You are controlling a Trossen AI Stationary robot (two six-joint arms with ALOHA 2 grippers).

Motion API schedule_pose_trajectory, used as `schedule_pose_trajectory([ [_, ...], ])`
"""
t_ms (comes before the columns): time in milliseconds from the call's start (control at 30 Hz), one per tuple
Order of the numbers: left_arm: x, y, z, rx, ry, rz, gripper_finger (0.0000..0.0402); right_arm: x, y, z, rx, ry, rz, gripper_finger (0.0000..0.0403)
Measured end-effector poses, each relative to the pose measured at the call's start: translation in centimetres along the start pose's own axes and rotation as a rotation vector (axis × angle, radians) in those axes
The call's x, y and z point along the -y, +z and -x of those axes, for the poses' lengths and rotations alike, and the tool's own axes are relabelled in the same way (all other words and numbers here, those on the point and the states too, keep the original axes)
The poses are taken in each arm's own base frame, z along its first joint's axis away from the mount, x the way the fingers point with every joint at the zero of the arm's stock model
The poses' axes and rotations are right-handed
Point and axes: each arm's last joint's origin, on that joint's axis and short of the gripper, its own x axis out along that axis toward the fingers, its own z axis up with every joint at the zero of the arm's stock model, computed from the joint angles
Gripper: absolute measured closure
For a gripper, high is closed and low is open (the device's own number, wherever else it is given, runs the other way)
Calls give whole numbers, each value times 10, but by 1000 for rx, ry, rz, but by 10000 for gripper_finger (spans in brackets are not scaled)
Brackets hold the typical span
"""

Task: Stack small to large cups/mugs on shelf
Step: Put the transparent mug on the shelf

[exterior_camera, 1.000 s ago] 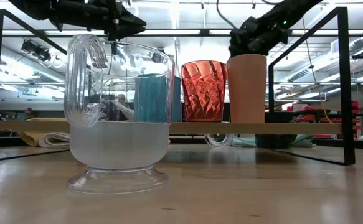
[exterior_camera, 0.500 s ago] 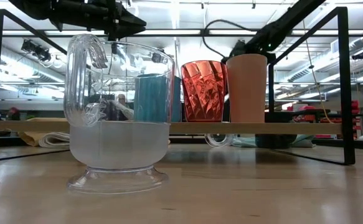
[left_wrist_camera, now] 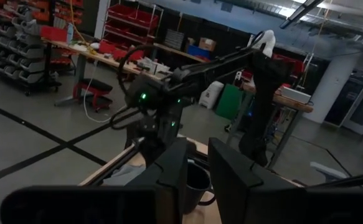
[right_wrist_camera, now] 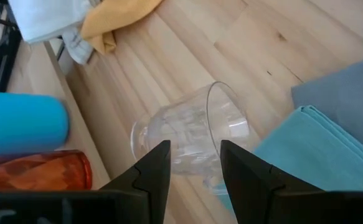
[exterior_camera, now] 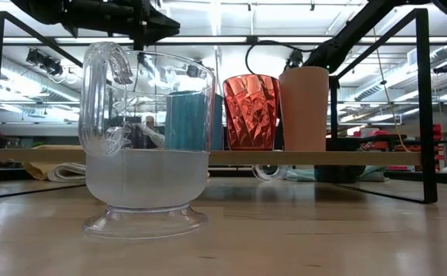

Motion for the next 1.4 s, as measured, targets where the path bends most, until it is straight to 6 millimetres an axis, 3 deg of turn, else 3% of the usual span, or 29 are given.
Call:
schedule_pose_trajectory([
  [333, 0, 1, 0, 13, -4, -4, 330, 1, 1, -8, -8, 4, 49, 257],
  [633, 0, 1, 0, 15, -4, -6, 331, -1, -1, -31, -64, 6, 58, 257],
  [833, 0, 1, 0, 14, -4, -6, 327, -2, 1, -30, -42, 8, 77, 261],
  [1200, 0, 1, 0, 14, -4, -7, 330, -11, 0, -36, -58, 47, 118, 382],
  [1400, 0, 1, 0, 13, -3, -30, 328, -18, -2, -40, -74, 78, 153, 385],
])
